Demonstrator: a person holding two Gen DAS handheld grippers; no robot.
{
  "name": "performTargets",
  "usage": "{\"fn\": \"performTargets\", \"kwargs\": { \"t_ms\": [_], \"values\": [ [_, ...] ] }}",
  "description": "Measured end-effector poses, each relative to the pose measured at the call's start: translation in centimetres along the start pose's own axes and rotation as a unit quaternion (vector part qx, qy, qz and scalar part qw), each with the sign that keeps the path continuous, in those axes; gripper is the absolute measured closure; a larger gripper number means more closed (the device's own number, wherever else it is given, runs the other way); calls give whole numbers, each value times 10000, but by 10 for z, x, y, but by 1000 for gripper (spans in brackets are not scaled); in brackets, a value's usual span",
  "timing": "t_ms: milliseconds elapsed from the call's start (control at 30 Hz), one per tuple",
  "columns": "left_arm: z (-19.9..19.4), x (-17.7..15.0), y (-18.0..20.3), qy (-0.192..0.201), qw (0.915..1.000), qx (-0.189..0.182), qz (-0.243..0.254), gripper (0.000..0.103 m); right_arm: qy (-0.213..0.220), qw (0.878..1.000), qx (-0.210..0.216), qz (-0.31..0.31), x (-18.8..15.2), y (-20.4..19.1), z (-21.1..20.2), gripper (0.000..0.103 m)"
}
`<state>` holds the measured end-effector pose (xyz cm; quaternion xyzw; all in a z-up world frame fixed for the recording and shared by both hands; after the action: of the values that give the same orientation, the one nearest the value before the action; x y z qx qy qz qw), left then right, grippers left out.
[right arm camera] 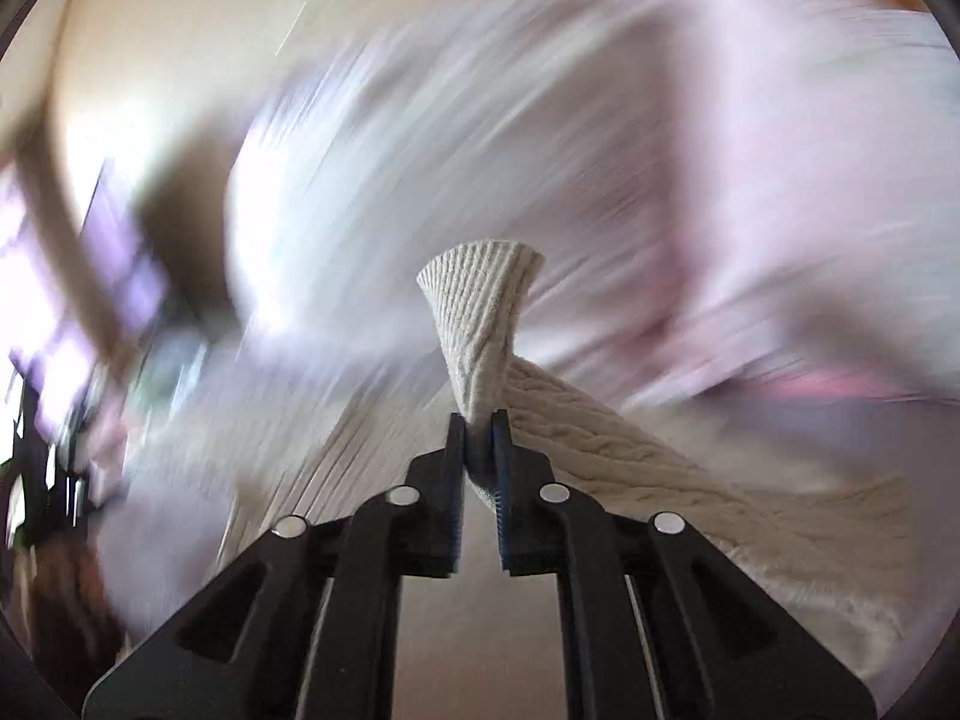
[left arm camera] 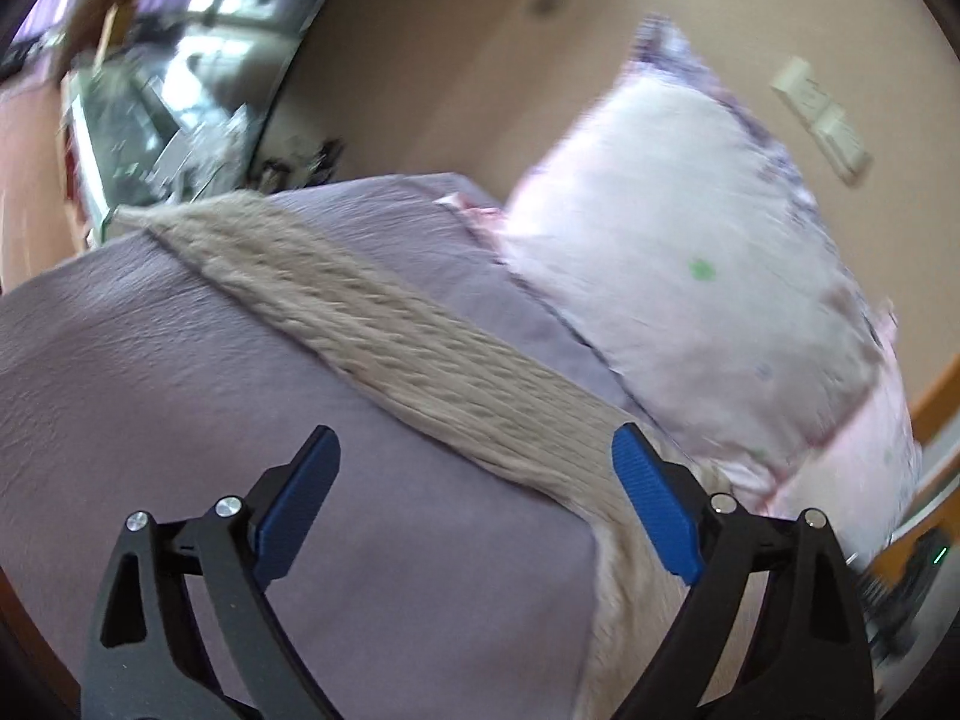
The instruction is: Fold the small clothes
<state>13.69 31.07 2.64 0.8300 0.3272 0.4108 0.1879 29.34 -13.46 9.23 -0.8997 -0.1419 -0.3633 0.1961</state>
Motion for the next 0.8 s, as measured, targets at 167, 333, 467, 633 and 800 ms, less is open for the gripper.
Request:
{"fn": "performTargets", "kwargs": {
  "t_ms": [167,333,467,633,800],
  "values": [
    [20,19,-38,-222,9973,128,-695,23,-614,9970,390,-254,-33,-44,23,51],
    [33,38,-67,-214,9913,223,-1277,36,-116,9995,302,66,-30,-13,-17,33],
    [40,53,-87,-158,9826,267,-1833,60,23,9989,305,360,-34,7,-30,33],
    [49,66,-108,-208,9750,441,-2170,95,164,9976,406,538,-42,22,-47,33],
    [29,81,0,267,9980,386,-431,97,498,9963,209,663,-45,43,-71,33]
  ]
}}
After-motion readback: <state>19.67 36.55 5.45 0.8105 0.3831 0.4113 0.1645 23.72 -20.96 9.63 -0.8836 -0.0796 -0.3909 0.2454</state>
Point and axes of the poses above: each gripper's, at about its wrist camera, not at the fingertips, and z roughly the way its jaws point, y to its right, x to its top, the point moved 3 cm from there along z, roughly the way its jaws point, and after that the axes turned 2 degrees about -y, right-handed, at the moved point
